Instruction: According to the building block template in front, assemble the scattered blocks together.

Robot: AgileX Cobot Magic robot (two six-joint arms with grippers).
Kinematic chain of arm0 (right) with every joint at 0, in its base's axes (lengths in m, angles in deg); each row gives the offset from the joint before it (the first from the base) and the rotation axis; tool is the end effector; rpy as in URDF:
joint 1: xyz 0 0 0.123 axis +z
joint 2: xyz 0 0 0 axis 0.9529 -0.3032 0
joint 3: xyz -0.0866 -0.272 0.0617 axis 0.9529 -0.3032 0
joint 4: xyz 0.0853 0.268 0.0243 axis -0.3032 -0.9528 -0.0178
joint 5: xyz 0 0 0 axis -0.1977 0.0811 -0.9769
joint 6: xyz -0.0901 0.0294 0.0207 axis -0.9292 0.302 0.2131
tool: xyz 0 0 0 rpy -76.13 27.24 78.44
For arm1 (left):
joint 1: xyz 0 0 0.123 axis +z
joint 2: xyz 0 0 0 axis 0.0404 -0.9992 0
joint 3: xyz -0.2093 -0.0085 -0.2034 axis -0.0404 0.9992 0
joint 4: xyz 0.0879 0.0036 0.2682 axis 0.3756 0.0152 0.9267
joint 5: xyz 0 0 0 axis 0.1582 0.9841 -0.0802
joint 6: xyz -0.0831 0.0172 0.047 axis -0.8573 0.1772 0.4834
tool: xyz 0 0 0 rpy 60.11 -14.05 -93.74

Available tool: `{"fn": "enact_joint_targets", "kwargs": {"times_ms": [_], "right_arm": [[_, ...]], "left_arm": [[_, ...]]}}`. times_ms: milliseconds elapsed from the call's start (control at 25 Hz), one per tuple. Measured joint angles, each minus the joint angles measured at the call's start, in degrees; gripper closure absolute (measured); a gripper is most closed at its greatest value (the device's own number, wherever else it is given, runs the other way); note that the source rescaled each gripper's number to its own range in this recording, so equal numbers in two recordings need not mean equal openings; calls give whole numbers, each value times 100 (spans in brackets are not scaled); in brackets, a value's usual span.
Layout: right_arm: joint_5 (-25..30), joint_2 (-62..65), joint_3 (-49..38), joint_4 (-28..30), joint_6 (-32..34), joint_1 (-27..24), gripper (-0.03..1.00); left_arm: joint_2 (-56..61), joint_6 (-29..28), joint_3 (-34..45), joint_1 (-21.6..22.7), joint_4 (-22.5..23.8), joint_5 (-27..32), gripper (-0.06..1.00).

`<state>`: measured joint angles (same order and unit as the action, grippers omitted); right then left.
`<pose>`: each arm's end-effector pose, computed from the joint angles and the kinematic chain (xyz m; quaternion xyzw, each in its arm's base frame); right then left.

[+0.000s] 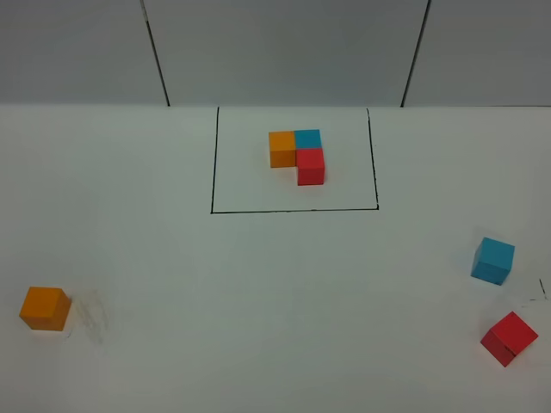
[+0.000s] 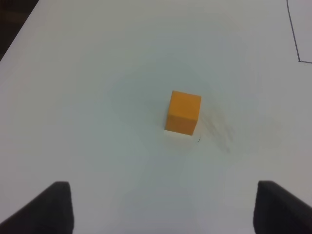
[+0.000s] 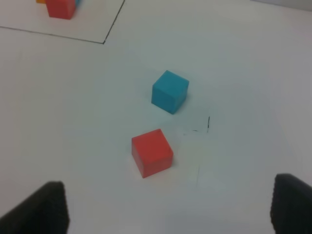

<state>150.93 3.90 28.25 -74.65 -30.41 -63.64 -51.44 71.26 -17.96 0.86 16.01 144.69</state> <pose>0.0219 -0.0012 0.2894 -0.0757 0.8550 0.0054 0.5131 0.0172 0.0065 0.2902 -0.0843 0.8509 0.0108 0.5184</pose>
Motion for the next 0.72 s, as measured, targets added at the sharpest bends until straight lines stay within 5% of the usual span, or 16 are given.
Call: {"fn": "enact_joint_targets", "kwargs": {"times_ms": [720], "right_arm": [[0, 0, 0, 0, 0, 0, 26]], "left_arm": [[0, 0, 0, 0, 0, 0, 29]]}}
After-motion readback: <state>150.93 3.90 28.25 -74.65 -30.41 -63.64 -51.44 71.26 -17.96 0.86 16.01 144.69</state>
